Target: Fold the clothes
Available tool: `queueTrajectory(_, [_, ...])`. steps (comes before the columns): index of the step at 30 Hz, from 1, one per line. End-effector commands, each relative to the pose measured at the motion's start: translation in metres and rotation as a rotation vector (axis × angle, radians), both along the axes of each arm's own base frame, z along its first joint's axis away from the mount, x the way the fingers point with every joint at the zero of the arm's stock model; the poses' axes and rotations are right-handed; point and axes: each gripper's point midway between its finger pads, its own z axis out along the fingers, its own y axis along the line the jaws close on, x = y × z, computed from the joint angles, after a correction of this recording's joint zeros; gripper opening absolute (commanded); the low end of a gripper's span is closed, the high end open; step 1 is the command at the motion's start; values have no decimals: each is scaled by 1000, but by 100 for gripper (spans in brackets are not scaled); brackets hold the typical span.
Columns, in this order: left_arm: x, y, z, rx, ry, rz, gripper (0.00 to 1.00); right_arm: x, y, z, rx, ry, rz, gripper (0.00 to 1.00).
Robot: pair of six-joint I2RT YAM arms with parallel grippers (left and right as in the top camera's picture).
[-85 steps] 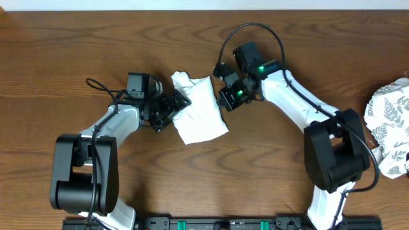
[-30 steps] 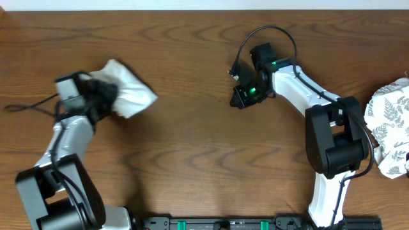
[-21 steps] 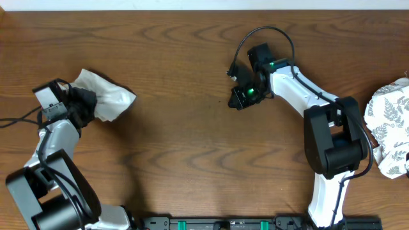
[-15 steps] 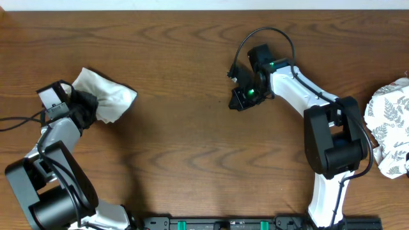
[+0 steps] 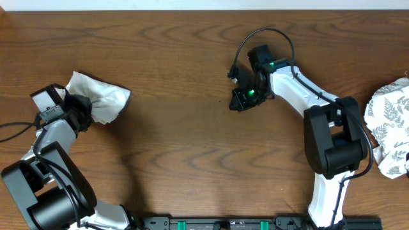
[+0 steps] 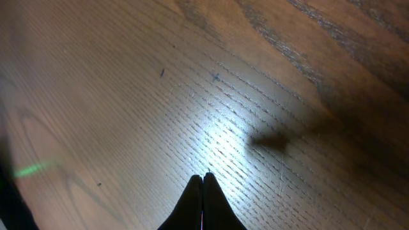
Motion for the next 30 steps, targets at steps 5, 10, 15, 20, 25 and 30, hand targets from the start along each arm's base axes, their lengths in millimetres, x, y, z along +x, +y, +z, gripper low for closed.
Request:
queueTrajectory(5, [7,3,21,-42,-74,11,66,-4,5,0,15,5,26,1])
queueTrajectory(10, [-3,-4,68,20,-167,-128,68,-6,4,0,13,9,30,2])
queueTrajectory(15, [-31,-20,122,172,-199,-240,69,-5,4,1,14,5,30,2])
queueTrajectory(20, [-59,-27,161,388,-192,-301,68,-3,5,1,17,-5,29,2])
queueTrajectory(25, [-60,-13,170,619,-142,-373,69,-2,5,1,19,-5,24,2])
queueTrajectory(30, [-38,2,124,668,-44,-505,69,-2,5,1,17,23,-18,1])
